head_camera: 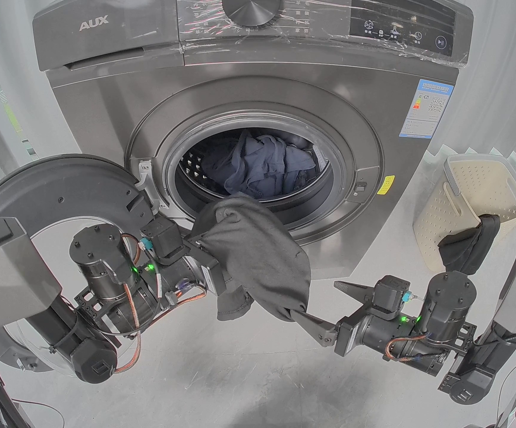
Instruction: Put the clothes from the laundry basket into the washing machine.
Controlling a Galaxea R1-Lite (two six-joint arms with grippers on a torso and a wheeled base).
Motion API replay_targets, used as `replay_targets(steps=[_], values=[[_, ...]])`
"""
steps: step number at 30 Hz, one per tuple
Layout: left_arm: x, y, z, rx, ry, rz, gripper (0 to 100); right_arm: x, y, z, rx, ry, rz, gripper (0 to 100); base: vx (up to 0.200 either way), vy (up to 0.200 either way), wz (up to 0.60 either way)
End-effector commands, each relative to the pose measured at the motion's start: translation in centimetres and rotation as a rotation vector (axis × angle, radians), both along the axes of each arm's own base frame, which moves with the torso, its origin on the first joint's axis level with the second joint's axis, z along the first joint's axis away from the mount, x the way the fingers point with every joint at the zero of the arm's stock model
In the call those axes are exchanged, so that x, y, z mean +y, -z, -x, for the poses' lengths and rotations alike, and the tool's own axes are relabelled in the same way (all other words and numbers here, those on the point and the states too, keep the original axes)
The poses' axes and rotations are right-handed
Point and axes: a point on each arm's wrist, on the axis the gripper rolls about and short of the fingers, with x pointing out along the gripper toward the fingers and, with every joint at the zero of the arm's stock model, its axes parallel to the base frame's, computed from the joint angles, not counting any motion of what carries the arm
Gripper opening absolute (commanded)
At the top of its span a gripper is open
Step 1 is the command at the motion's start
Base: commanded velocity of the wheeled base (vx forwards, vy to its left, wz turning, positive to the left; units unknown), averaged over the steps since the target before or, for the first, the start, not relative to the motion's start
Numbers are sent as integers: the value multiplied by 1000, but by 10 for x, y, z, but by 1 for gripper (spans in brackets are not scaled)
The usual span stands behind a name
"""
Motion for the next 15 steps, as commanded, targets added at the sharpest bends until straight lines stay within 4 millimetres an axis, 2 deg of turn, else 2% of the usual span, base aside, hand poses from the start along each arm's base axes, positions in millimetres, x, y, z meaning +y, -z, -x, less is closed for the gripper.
replay_targets(steps=[1, 7, 15], values=[[0, 7, -2, 20, -4, -13, 0, -5, -2, -3, -5, 24, -3, 100, 0, 0, 0], [4, 4, -4, 13, -19, -8, 0, -6, -5, -2, -13, 20, -11, 100, 0, 0, 0], [5, 2, -5, 6, -23, -2, 0, -20, -9, 20, -12, -90, 18, 100, 0, 0, 0]])
